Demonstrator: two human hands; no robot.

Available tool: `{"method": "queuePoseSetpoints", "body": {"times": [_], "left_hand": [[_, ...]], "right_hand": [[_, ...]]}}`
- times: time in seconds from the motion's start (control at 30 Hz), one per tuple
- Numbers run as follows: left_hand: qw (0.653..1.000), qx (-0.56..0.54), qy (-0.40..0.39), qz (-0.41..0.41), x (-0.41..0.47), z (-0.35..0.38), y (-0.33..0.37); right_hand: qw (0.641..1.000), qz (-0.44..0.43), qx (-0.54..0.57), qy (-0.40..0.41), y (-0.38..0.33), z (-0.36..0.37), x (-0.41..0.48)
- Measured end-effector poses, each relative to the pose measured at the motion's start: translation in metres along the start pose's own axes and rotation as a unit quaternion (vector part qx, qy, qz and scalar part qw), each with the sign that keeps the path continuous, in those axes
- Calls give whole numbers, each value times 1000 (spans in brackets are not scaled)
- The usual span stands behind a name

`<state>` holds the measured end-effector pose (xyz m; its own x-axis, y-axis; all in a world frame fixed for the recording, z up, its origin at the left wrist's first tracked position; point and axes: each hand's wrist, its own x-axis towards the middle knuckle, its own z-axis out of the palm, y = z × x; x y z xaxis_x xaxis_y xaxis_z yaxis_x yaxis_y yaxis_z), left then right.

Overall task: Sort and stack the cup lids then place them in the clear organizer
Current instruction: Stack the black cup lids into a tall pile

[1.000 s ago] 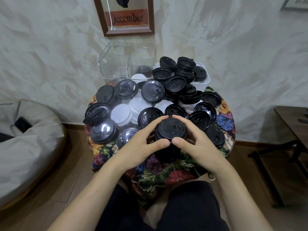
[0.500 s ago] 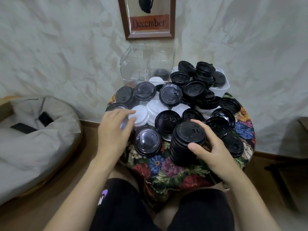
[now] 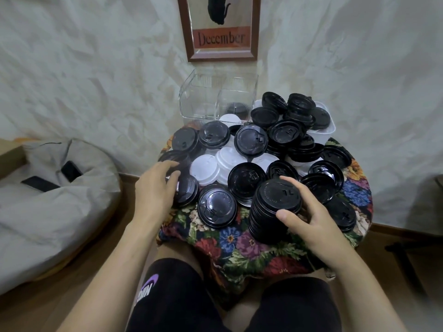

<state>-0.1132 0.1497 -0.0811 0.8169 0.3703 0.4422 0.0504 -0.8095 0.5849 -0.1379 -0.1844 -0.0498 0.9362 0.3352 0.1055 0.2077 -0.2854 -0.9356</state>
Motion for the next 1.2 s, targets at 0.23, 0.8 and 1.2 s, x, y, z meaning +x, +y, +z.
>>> {"method": "queuePoseSetpoints", "body": {"times": [0.23,0.8,1.2], "left_hand": [[970,-226,-22,86,-12,-21,67],[873,-420,-242,-45,-46,8,133],[884,-391,-255,-26,-51,14,125]], "right_hand": [[1000,6,-4,-2,2,0,0],[1000,-9,-6,-11,1,-2,1],[1000,-9,-2,-21,0,-6,0]]}}
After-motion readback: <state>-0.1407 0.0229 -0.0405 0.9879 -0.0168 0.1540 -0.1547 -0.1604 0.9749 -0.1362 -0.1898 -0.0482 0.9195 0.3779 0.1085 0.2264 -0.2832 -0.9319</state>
